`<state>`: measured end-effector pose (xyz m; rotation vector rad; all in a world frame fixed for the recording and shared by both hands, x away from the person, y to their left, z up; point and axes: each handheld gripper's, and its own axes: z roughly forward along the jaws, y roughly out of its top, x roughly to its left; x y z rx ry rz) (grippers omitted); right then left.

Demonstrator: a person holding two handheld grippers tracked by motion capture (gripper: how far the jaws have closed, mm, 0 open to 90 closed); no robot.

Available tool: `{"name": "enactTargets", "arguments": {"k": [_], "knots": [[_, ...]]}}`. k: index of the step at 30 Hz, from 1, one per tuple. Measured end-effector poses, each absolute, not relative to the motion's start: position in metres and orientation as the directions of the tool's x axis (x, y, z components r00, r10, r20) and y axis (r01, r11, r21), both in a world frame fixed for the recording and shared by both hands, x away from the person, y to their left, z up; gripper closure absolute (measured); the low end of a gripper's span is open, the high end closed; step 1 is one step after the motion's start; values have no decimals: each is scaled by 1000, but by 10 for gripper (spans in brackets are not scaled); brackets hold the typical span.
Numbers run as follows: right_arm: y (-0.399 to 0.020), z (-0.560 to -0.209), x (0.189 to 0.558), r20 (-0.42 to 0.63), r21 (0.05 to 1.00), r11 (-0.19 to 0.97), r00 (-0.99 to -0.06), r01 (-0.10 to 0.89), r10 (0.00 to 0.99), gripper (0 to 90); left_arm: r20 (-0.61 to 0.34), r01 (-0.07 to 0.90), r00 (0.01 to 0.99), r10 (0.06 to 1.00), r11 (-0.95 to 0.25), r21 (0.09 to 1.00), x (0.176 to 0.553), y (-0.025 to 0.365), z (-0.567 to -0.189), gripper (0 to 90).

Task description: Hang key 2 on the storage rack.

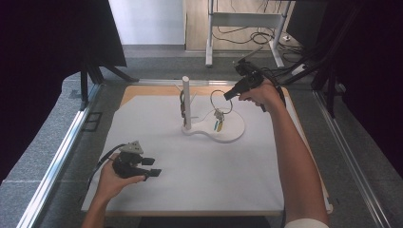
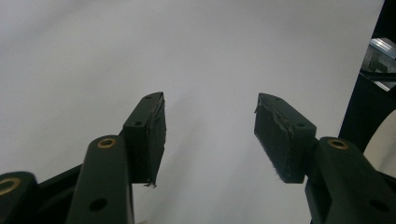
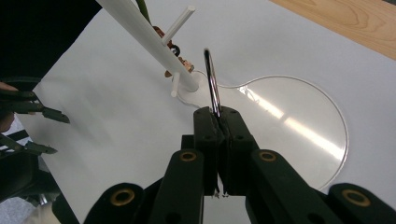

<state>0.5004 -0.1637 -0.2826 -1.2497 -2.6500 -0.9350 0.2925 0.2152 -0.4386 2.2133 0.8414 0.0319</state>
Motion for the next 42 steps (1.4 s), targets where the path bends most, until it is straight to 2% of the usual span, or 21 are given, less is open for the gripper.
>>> {"name": "enactTargets", "arguments": {"k": [42], "knots": [[-142,-288,530,297,540,464,-675,702,676,864,-236,564,775,585,-475,675,288,220,-433,440]]}}
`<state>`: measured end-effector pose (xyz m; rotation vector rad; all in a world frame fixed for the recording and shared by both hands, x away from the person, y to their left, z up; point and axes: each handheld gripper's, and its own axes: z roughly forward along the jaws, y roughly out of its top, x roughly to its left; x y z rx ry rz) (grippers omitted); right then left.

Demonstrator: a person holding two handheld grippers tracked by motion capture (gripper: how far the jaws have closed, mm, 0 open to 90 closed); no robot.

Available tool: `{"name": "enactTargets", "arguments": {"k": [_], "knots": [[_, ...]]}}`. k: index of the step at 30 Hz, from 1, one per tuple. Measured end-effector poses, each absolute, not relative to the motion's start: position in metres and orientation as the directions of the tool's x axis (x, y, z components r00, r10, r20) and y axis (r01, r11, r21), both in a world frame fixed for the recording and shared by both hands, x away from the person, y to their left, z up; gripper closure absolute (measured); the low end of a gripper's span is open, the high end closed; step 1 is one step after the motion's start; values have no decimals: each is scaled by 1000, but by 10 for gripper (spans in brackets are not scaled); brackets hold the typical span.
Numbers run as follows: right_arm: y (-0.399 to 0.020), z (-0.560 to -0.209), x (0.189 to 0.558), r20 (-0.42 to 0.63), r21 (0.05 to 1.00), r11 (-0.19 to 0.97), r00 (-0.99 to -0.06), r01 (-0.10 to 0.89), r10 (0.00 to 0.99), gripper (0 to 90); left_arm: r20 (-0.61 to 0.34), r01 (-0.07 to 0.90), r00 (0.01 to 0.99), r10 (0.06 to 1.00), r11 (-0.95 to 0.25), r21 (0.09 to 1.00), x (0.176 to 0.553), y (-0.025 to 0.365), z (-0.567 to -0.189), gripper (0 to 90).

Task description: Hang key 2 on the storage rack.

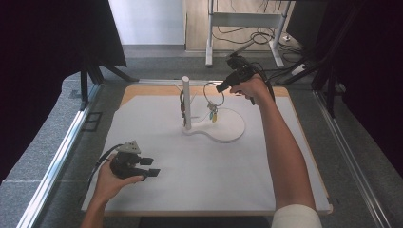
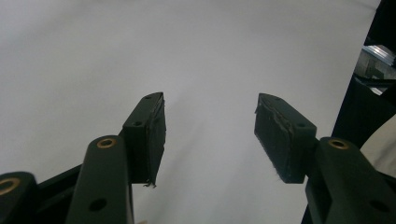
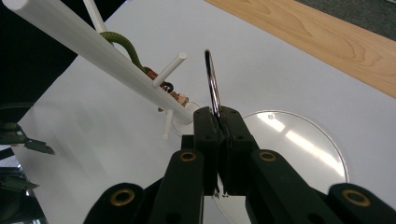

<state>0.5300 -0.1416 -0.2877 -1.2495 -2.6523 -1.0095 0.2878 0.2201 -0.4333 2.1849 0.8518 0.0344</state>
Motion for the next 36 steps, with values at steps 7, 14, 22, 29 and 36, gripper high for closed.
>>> {"name": "enactTargets", "arguments": {"k": [7,14,22,29,36], "knots": [[-133,-287,532,288,544,466,-677,698,677,864,-238,560,777,582,-467,685,285,223,-431,440],[-124,-288,540,279,533,479,-680,697,678,864,-238,560,777,583,-466,685,285,224,-431,440],[-114,-296,545,268,514,498,-682,699,681,864,-237,560,776,584,-466,684,284,223,-432,440],[-106,-300,545,265,509,507,-687,695,676,864,-238,561,775,586,-463,686,283,225,-431,440],[-98,-305,541,270,501,525,-700,688,661,864,-237,561,775,586,-466,684,283,224,-431,440]]}}
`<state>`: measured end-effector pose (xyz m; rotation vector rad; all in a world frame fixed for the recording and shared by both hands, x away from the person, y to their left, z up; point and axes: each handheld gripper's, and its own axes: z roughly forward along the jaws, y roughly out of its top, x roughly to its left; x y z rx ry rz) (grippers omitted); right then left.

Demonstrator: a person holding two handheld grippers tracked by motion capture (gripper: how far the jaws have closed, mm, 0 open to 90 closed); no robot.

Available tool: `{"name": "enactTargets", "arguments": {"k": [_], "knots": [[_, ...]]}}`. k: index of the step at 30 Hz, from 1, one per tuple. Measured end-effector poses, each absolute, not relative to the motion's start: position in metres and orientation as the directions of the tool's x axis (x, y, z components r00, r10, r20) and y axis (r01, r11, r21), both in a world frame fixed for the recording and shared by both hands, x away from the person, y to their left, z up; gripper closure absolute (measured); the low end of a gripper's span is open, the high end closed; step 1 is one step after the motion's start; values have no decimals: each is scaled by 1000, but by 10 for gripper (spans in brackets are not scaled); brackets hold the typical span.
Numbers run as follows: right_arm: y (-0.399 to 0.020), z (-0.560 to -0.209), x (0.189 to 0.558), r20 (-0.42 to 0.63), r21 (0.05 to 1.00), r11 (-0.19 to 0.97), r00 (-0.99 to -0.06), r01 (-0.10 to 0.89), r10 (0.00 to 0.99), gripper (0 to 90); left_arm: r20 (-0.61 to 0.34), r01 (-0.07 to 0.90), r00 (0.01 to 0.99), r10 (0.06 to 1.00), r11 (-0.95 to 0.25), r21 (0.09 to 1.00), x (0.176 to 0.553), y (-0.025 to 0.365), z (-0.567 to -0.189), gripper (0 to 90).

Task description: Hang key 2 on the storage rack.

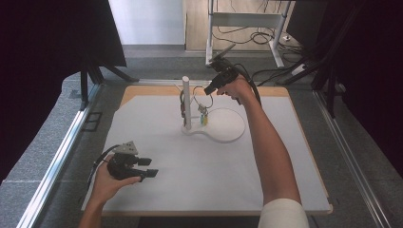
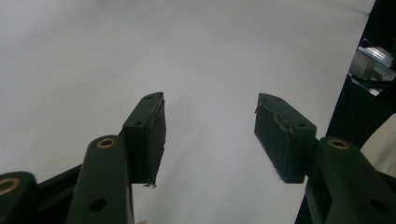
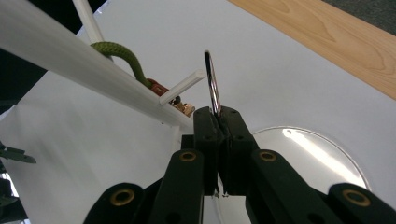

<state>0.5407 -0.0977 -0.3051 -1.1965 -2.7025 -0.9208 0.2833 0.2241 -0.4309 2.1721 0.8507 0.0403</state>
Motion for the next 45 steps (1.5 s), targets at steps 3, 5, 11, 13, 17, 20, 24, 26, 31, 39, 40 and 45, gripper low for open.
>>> {"name": "enactTargets", "arguments": {"k": [3,5,11,13,17,20,24,26,31,39,40,45], "knots": [[-95,-305,537,269,504,531,-708,681,652,864,-237,562,773,588,-464,685,283,224,-431,440],[-94,-306,535,276,504,534,-712,679,646,864,-236,562,773,588,-464,685,283,224,-430,440],[-90,-314,529,275,494,550,-721,673,636,863,-236,560,776,585,-466,685,283,224,-431,440],[-89,-316,528,275,491,556,-724,671,632,862,-235,559,777,583,-468,684,283,223,-431,440],[-87,-323,526,282,479,566,-728,671,625,858,-233,560,777,585,-472,681,283,223,-431,440],[-84,-327,524,288,476,573,-733,668,616,853,-233,559,777,585,-471,682,283,223,-431,440],[-82,-329,522,300,474,585,-746,658,595,788,-233,562,775,588,-471,680,283,222,-431,440],[-82,-327,519,298,478,589,-751,652,589,784,-233,562,775,588,-472,680,282,222,-431,440],[-87,-320,512,296,498,580,-755,645,585,756,-229,558,776,588,-471,683,282,223,-430,439],[-111,-318,490,293,540,557,-762,630,578,675,-224,557,777,589,-476,681,281,223,-429,438],[-115,-319,486,290,549,555,-765,626,575,668,-223,557,776,590,-477,680,281,223,-429,438],[-139,-328,465,279,576,538,-767,615,579,633,-224,562,773,594,-475,678,280,223,-429,438]]}}
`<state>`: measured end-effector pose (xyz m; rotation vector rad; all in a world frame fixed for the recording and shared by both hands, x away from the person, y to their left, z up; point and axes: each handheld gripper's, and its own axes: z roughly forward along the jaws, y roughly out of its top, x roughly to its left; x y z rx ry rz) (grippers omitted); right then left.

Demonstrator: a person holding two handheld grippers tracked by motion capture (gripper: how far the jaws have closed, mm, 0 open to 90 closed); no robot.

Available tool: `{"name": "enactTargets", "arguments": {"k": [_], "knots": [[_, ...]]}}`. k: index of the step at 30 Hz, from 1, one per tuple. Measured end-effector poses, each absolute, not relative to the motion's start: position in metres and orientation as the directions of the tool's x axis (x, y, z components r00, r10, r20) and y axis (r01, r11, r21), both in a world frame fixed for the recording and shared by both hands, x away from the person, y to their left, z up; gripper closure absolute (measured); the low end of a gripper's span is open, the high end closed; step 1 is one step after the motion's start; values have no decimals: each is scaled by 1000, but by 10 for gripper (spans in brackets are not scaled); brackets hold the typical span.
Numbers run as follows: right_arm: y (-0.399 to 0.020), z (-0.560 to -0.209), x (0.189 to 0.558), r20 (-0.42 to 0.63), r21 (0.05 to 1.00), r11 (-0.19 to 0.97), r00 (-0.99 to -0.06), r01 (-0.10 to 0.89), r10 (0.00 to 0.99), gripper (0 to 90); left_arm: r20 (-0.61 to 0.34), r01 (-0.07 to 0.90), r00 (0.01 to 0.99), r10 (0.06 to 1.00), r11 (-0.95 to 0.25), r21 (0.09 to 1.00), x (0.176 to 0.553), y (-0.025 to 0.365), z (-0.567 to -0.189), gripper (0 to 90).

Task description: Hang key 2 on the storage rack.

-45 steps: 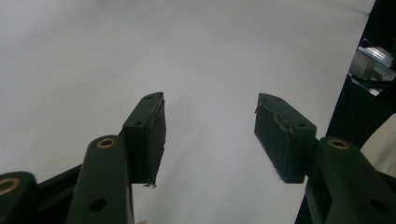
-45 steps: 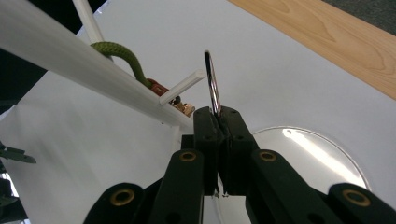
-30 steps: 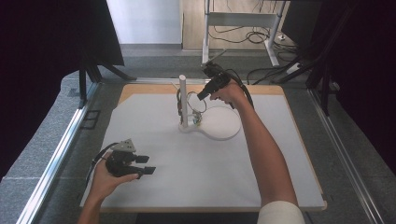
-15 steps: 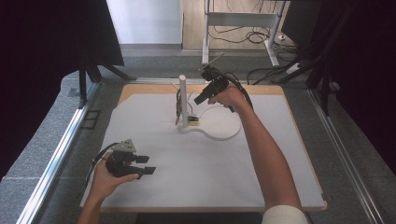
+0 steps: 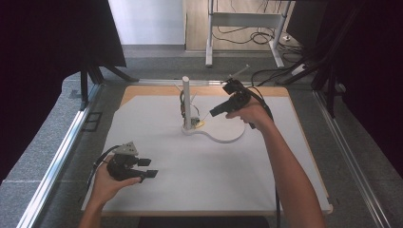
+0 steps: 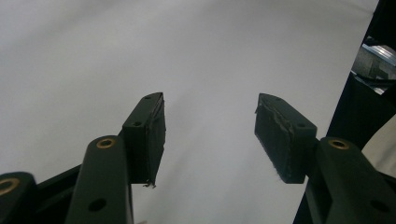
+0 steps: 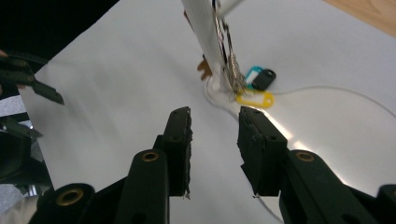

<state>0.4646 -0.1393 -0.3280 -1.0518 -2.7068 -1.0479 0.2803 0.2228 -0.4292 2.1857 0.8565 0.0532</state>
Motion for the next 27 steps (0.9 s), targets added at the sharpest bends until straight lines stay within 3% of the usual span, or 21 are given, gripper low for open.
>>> {"name": "enactTargets", "arguments": {"k": [16,27], "knots": [[-235,-401,401,306,628,410,-695,661,651,612,-230,575,770,595,-489,656,282,215,-434,434],[-261,-446,365,313,645,363,-666,672,677,601,-229,578,766,601,-486,655,281,215,-434,434]]}}
